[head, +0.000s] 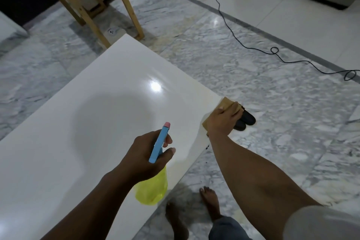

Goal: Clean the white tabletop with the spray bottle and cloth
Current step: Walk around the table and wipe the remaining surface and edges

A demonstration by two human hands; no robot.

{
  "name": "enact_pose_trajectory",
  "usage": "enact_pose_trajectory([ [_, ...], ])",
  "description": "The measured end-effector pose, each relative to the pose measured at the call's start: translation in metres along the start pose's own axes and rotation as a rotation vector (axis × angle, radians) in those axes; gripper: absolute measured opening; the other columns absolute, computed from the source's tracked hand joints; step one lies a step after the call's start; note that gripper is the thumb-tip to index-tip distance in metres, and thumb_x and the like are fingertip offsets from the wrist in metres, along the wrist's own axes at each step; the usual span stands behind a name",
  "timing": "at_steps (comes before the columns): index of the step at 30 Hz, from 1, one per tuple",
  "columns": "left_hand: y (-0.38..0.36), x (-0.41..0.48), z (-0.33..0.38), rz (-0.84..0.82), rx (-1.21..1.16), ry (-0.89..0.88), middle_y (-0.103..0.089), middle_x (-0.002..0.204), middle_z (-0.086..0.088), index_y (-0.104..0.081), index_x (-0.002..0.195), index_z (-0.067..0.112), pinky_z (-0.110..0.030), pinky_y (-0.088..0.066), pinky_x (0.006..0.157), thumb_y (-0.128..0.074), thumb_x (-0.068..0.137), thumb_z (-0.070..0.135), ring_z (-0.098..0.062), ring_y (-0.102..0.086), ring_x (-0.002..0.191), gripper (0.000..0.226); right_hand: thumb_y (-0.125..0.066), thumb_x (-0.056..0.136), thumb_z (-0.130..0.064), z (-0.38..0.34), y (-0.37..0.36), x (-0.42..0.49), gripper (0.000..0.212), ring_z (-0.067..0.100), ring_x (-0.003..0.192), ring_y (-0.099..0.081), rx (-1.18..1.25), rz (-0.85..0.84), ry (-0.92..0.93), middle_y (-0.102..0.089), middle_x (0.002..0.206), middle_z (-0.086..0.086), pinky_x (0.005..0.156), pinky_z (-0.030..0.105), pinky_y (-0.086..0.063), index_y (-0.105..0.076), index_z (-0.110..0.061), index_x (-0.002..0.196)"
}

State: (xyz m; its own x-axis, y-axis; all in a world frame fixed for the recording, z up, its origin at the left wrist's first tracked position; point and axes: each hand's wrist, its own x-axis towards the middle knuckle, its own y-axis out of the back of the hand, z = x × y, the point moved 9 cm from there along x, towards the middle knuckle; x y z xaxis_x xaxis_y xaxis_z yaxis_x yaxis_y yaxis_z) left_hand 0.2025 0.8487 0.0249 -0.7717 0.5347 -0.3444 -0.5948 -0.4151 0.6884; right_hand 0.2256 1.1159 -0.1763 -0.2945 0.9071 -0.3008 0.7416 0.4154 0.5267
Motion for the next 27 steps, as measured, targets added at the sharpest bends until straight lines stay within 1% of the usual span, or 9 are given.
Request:
enact_pose_trajectory([
  [3,0.001,-0.006,-0.006,0.002,-0.038,0.022,-0.072,0.097,0.005,-0.060,0.093,0.034,-0.041,-0.063,0.075,-0.073,0.086,0.042,-0.025,-0.073,0.073,0.017,-0.038,0.105,-0.033,0.000,0.002,-0.005,0.056,0.040,0.138,-0.039,-0.034,0.070,0.083,-0.018,0.162,0.020,0.096,0.047,-0.047,-0.027,-0.012,0.156],
  [5,0.000,-0.012,-0.012,0.009,-0.047,0.040,-0.072,0.096,0.005,-0.059,0.091,0.036,-0.042,-0.063,0.074,-0.070,0.082,0.045,-0.025,-0.073,0.072,0.018,-0.038,0.105,-0.034,0.001,0.001,-0.006,0.056,0.041,0.134,-0.044,-0.053,0.101,0.104,-0.021,0.161,0.022,0.092,0.047,-0.050,-0.029,-0.011,0.155],
  [9,-0.004,-0.026,-0.028,0.009,-0.056,0.067,-0.073,0.097,0.005,-0.056,0.088,0.037,-0.042,-0.063,0.075,-0.070,0.082,0.045,-0.027,-0.073,0.069,0.018,-0.034,0.106,-0.036,0.005,-0.004,-0.009,0.058,0.041,0.138,-0.039,-0.105,0.090,0.111,-0.017,0.163,0.021,0.098,0.049,-0.047,-0.022,-0.010,0.157],
  [12,-0.007,-0.034,-0.039,0.005,-0.064,0.070,-0.072,0.096,0.004,-0.056,0.087,0.038,-0.044,-0.062,0.076,-0.071,0.082,0.045,-0.026,-0.073,0.070,0.018,-0.036,0.106,-0.033,0.009,-0.004,-0.012,0.059,0.044,0.133,-0.043,-0.110,0.059,0.072,-0.013,0.163,0.022,0.100,0.049,-0.045,-0.018,-0.011,0.158],
  [15,-0.004,-0.041,-0.046,0.028,-0.073,0.058,-0.072,0.095,0.004,-0.057,0.088,0.037,-0.044,-0.061,0.078,-0.071,0.081,0.047,-0.025,-0.072,0.072,0.018,-0.035,0.105,-0.031,0.014,-0.005,-0.030,0.060,0.046,0.132,-0.042,-0.139,0.024,0.058,-0.011,0.163,0.024,0.103,0.049,-0.042,-0.015,-0.009,0.158],
  [18,0.005,-0.055,-0.055,0.058,-0.104,0.040,-0.072,0.095,0.003,-0.058,0.089,0.037,-0.043,-0.061,0.079,-0.071,0.081,0.046,-0.023,-0.072,0.076,0.018,-0.037,0.106,-0.029,0.022,-0.009,-0.074,0.058,0.048,0.119,-0.050,-0.157,0.034,0.067,-0.017,0.161,0.027,0.095,0.049,-0.045,-0.020,-0.006,0.156],
  [20,0.011,-0.072,-0.064,0.071,-0.111,0.029,-0.072,0.095,0.004,-0.058,0.088,0.038,-0.042,-0.060,0.080,-0.071,0.081,0.047,-0.022,-0.073,0.078,0.018,-0.038,0.105,-0.028,0.031,-0.013,-0.108,0.057,0.049,0.114,-0.053,-0.179,0.026,0.088,-0.020,0.159,0.028,0.091,0.049,-0.047,-0.023,-0.004,0.155],
  [24,0.024,-0.117,-0.092,0.086,-0.118,0.019,-0.072,0.097,0.004,-0.060,0.092,0.034,-0.044,-0.061,0.080,-0.070,0.082,0.048,-0.024,-0.074,0.080,0.020,-0.037,0.105,-0.029,0.047,-0.017,-0.164,0.059,0.047,0.115,-0.051,-0.188,0.018,0.079,-0.018,0.159,0.027,0.094,0.048,-0.045,-0.019,-0.004,0.156],
  [27,0.033,-0.165,-0.122,0.105,-0.102,0.006,-0.072,0.096,0.003,-0.061,0.093,0.030,-0.045,-0.061,0.079,-0.070,0.082,0.048,-0.024,-0.074,0.077,0.023,-0.036,0.105,-0.031,0.065,-0.027,-0.212,0.062,0.048,0.120,-0.048,-0.185,-0.023,0.090,-0.016,0.159,0.026,0.101,0.050,-0.041,-0.014,-0.005,0.157],
])
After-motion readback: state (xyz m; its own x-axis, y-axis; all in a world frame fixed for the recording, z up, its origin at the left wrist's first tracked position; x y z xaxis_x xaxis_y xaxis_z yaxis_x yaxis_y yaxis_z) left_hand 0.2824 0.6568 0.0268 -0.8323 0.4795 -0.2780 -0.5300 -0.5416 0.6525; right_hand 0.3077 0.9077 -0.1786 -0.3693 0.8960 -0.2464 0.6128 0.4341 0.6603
